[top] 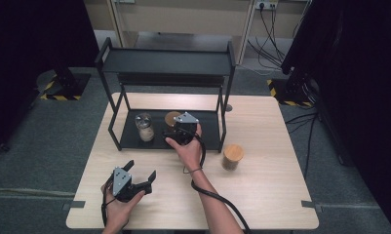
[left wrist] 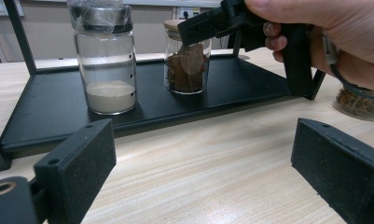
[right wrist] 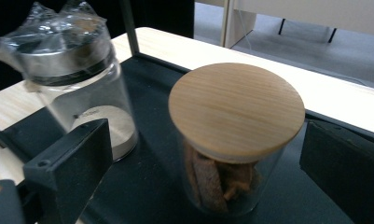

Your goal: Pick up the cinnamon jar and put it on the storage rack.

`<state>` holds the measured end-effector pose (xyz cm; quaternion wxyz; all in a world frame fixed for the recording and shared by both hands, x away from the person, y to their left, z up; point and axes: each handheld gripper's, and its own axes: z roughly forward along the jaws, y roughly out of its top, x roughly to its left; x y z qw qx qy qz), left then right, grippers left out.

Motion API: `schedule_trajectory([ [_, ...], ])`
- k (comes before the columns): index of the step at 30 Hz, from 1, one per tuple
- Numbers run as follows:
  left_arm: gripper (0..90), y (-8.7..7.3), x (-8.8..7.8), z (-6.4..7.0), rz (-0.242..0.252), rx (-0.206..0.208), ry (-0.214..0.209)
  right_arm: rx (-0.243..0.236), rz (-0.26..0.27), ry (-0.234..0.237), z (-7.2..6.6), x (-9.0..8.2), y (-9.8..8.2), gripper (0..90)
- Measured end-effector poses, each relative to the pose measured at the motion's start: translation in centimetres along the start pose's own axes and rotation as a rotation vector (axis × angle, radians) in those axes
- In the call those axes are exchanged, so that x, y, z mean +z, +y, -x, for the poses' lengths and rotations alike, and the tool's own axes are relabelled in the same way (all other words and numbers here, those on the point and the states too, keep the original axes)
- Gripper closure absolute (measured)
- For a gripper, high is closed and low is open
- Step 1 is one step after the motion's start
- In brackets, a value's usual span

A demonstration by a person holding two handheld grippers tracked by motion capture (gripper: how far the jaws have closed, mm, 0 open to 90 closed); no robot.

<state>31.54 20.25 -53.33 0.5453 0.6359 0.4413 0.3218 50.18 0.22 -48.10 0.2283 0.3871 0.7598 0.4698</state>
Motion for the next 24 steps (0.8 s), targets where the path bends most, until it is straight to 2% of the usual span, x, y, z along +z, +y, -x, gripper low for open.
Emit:
schedule_trajectory([
  [11, 5.8, 0.0, 0.0, 0.0, 0.001, 0.002, 0.000, -0.004, -0.006, 0.045, 0.2, -2.0, -0.4, 2.6],
  [24, 5.8, 0.0, 0.0, 0.1, 0.001, 0.005, 0.002, 0.001, 0.017, 0.062, 0.5, -4.2, -1.0, 2.6],
])
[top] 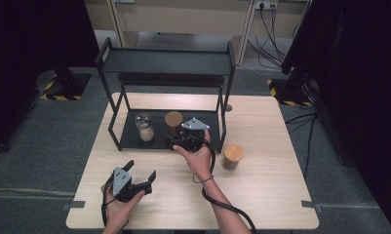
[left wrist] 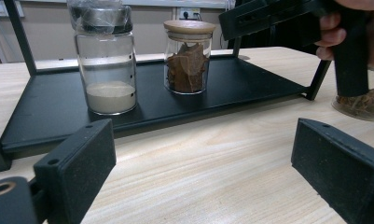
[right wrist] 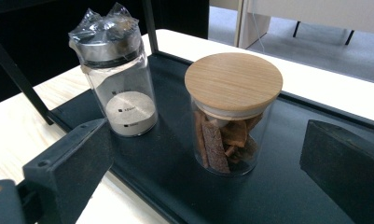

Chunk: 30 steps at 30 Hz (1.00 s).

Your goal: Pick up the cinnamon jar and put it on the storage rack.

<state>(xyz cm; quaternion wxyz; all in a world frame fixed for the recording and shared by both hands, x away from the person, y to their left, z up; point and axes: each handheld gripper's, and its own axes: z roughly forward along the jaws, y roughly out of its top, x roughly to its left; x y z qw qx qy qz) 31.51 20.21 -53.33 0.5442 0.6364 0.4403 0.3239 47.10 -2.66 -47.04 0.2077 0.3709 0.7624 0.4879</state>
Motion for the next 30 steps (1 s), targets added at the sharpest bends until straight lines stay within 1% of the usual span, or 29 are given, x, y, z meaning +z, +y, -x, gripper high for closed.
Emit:
schedule_trajectory([
  [8, 5.8, 0.0, 0.0, 0.0, 0.001, 0.000, 0.000, -0.010, 0.008, 0.009, -0.1, -1.4, -0.2, 2.7],
  [11, 5.7, 0.0, 0.0, 0.0, 0.000, -0.001, 0.001, 0.001, 0.009, 0.015, -0.1, -1.9, -0.4, 2.7],
  [13, 5.7, 0.0, 0.0, 0.0, 0.000, -0.003, 0.001, -0.003, 0.007, 0.017, 0.0, -2.2, -0.6, 2.7],
  [23, 5.7, 0.0, 0.0, 0.0, 0.001, -0.004, 0.000, 0.007, 0.009, 0.022, 0.2, -3.6, -1.5, 2.7],
  [30, 5.7, 0.0, 0.0, 0.0, 0.001, -0.001, 0.001, -0.006, 0.008, 0.018, 0.3, -4.5, -1.9, 2.7],
])
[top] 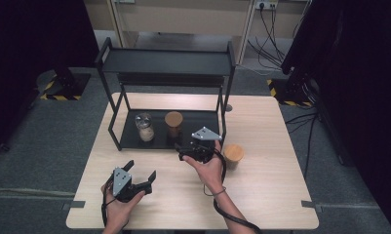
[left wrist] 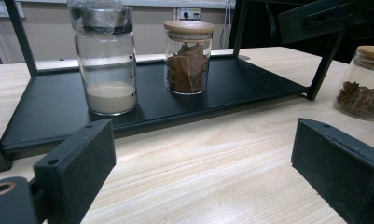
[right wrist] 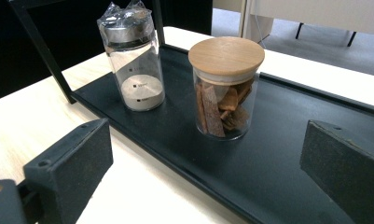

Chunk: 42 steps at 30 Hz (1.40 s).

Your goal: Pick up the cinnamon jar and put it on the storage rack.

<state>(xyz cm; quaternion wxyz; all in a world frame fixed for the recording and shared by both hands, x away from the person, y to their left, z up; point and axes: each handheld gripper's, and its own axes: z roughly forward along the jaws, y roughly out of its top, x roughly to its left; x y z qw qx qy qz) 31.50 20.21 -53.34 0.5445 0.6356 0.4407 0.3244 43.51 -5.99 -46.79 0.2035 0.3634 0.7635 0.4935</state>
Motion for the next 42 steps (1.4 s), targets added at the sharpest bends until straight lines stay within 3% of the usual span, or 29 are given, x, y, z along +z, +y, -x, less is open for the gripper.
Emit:
schedule_trajectory([
  [23, 5.7, 0.0, 0.0, 0.0, 0.000, 0.000, 0.000, 0.004, -0.010, 0.041, -0.2, -2.4, -1.5, 2.7],
  [42, 5.7, 0.0, 0.0, 0.0, 0.000, 0.005, 0.001, 0.024, -0.025, 0.054, 0.2, -5.0, -4.0, 3.0],
])
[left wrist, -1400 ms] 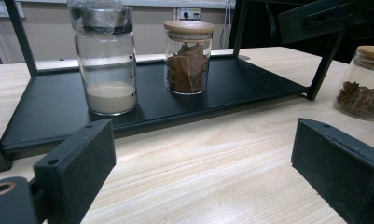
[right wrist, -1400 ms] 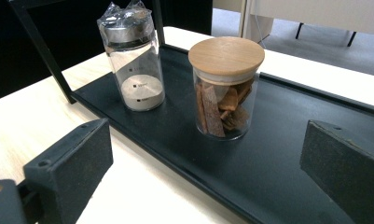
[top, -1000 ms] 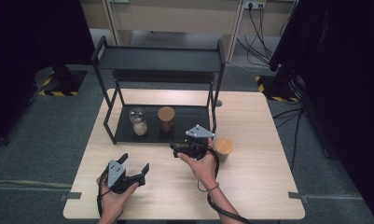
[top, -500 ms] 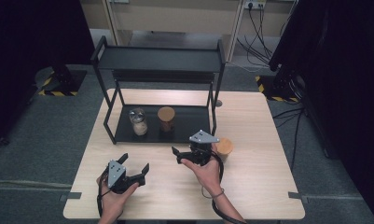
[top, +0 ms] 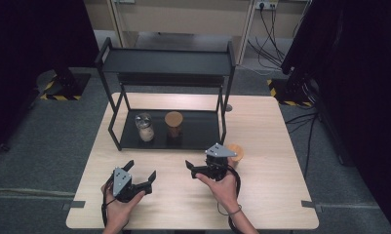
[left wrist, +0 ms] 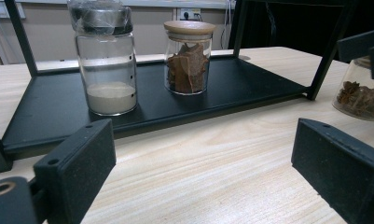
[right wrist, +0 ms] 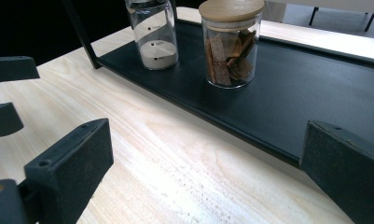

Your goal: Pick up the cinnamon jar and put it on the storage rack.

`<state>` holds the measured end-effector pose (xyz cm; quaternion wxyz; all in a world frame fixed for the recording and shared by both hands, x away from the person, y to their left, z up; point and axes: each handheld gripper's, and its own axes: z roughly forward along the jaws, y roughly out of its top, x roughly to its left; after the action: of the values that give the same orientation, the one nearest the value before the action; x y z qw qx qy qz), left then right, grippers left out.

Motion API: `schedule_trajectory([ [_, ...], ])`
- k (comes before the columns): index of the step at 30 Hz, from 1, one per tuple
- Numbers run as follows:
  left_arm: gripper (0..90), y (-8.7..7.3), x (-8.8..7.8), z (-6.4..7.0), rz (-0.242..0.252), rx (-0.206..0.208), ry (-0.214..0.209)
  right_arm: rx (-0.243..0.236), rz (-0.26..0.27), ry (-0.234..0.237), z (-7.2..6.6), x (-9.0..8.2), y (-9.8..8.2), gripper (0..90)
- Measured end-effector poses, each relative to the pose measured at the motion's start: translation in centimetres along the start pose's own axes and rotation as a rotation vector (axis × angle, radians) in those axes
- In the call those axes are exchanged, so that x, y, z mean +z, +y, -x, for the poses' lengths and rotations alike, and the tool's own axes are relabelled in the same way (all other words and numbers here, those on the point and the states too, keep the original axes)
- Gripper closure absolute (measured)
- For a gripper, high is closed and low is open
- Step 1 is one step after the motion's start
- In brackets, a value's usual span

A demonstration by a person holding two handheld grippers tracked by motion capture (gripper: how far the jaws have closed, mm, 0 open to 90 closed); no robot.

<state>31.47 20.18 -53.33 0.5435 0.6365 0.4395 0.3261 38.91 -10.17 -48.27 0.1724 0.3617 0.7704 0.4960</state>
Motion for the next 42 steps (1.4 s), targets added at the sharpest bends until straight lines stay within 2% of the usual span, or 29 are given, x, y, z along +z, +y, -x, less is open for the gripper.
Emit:
schedule_trajectory([
  [22, 5.7, 0.0, 0.0, 0.0, 0.001, 0.002, 0.001, 0.015, 0.007, 0.013, 0.5, -2.8, -1.9, 3.1],
  [42, 5.7, 0.0, 0.0, 0.1, 0.004, 0.005, 0.002, 0.018, -0.002, 0.019, 1.8, -5.2, -3.1, 3.3],
])
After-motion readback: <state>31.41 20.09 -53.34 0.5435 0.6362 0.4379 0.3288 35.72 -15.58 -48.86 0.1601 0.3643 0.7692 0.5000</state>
